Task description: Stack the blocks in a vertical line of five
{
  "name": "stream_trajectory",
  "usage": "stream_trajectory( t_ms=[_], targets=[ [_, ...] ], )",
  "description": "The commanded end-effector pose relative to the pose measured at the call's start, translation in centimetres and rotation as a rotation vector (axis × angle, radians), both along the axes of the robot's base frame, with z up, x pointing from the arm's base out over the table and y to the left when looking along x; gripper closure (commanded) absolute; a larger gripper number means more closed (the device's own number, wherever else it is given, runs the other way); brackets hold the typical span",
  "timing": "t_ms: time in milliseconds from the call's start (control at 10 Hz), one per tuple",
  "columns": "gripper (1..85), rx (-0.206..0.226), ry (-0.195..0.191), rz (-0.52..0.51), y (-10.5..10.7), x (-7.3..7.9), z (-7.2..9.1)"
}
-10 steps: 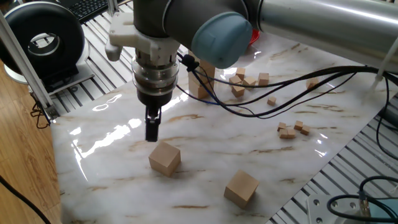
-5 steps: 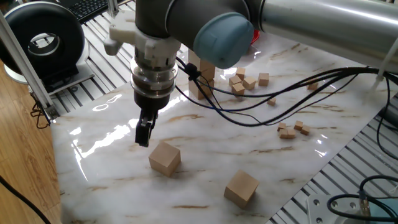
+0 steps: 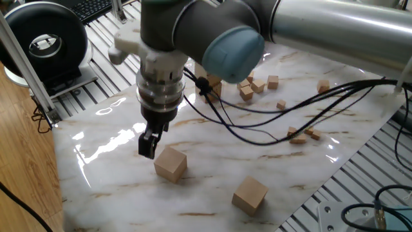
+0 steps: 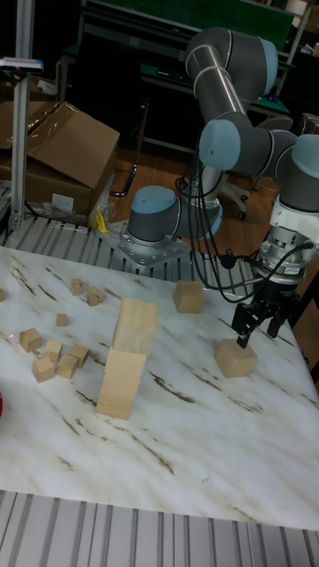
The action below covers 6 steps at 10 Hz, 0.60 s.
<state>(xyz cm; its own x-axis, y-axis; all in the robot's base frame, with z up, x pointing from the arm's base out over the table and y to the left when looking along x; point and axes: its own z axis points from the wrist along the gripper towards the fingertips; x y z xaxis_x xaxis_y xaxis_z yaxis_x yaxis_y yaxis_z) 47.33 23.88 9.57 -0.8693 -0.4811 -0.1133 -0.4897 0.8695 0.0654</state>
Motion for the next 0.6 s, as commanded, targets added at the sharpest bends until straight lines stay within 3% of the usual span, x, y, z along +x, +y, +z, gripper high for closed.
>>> stream_trajectory(
  t_ms=[0, 100, 500],
  targets=[
    [8.7, -0.051, -0.046, -0.024, -0.7, -0.8, -2.4],
    [4.3, -0.057, -0.073, 0.001, -1.1, -0.3, -3.0],
    [1.7, -0.013, -0.095, -0.012, -0.8, -0.1, -4.5]
  ],
)
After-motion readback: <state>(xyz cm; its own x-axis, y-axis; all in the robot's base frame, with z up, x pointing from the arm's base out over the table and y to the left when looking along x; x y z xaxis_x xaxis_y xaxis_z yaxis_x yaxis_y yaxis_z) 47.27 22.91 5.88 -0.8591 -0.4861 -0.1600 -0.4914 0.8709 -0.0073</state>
